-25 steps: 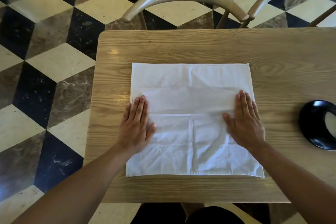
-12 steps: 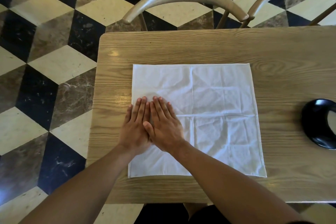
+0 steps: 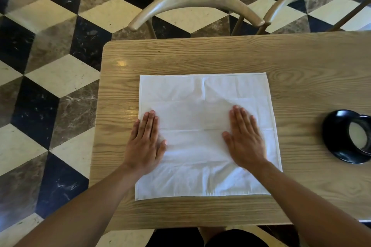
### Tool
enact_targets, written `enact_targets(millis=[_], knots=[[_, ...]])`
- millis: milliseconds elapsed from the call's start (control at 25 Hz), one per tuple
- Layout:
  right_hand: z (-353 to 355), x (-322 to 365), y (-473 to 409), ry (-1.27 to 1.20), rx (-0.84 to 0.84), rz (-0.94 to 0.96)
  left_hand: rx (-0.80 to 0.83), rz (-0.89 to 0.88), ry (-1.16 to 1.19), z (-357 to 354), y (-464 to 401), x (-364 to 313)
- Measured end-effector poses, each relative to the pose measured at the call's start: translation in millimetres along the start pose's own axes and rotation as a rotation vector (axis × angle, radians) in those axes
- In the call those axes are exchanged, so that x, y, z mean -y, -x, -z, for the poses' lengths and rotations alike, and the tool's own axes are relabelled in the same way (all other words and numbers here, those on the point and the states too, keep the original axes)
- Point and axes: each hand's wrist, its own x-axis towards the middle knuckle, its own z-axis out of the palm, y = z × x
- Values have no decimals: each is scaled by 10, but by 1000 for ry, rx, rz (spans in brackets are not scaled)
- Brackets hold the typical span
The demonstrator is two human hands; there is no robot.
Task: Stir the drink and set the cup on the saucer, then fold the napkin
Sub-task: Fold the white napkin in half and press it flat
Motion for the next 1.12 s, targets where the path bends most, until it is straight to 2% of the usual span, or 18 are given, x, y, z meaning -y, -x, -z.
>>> enact_targets(millis=[160, 360, 480, 600, 720, 920, 1120], knots=[[105, -539, 119, 15, 25, -26, -17, 1, 9, -9, 0, -10], [108, -388, 110, -61, 12, -66, -39, 4, 20, -23, -4, -11], [102, 237, 8, -156, -30, 3, -34, 8, 25, -36, -11, -16], [-23, 1169, -131, -221, 11, 121, -38, 13, 28, -45, -12, -2], [-189, 1558, -165, -134, 67, 170, -40, 12, 25, -54, -13, -6], [-194, 1044, -87, -24, 61, 154, -7, 10, 8, -31, -16, 1], [9, -129, 148, 1, 12, -74, -9, 21, 18, -11, -23, -24]])
